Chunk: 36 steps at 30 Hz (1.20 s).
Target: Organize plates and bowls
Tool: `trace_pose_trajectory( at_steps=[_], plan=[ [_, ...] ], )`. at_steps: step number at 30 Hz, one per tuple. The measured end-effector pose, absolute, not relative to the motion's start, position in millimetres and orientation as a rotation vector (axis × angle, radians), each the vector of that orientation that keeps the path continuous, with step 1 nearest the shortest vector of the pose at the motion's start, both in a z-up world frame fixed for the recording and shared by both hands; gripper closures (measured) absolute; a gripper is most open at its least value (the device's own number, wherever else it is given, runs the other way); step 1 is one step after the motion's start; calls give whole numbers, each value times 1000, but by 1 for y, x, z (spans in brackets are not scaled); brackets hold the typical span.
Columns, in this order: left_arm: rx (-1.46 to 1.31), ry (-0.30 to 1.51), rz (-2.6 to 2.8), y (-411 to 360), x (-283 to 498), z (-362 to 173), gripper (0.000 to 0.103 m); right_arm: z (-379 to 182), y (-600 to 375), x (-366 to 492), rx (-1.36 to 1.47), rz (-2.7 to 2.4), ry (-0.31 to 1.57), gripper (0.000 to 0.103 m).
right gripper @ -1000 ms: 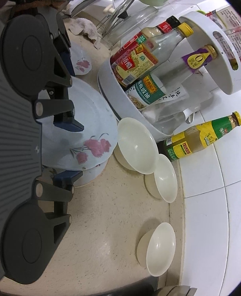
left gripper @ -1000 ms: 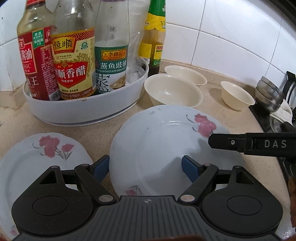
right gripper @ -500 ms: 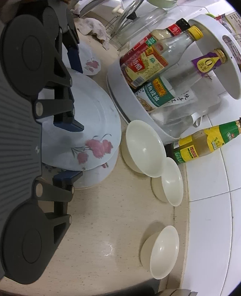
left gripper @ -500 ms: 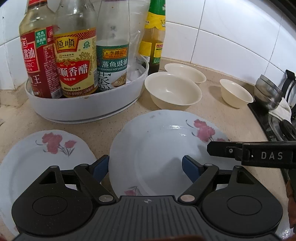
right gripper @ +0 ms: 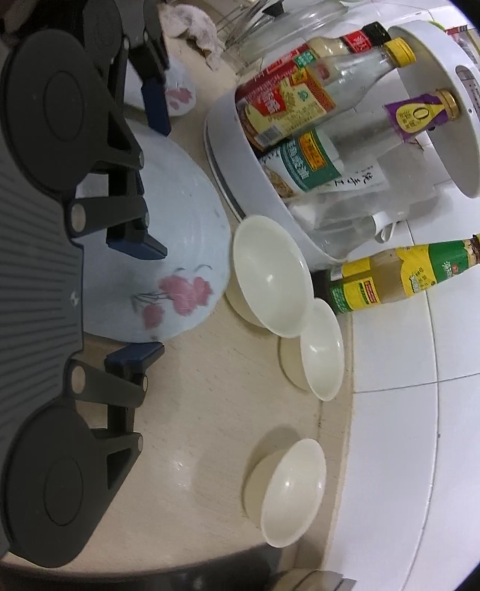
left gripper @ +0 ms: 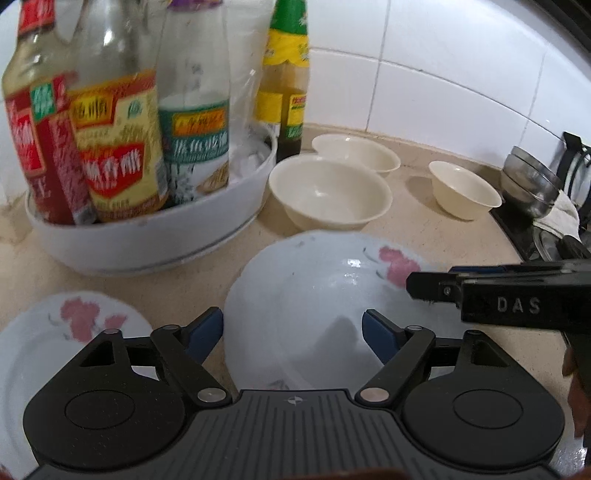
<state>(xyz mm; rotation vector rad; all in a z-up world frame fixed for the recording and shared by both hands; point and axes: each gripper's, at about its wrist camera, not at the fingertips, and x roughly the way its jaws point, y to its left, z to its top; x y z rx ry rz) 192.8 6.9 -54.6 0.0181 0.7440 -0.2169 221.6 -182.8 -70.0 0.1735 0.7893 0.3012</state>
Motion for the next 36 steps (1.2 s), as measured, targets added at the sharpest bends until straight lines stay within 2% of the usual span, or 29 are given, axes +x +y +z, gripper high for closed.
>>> trace_pose_trajectory(
  at_steps=[5,18,24,27,36],
  plan=[
    [49,722,-193,13,197,-49,15,-64,-193,222,177,284,737,53],
    [12,854,-300,8,224,-65,13,-77,-209,214,241,259,794,51],
    [19,862,-328,1,216,-67,11,-81,-209,211,269,285,827,51],
    [27,863,-357,-7,208,-66,16,-83,-209,209,300,318,863,48],
    [56,879,-442,-31,188,-68,15,-80,-233,175,310,263,910,48]
  ],
)
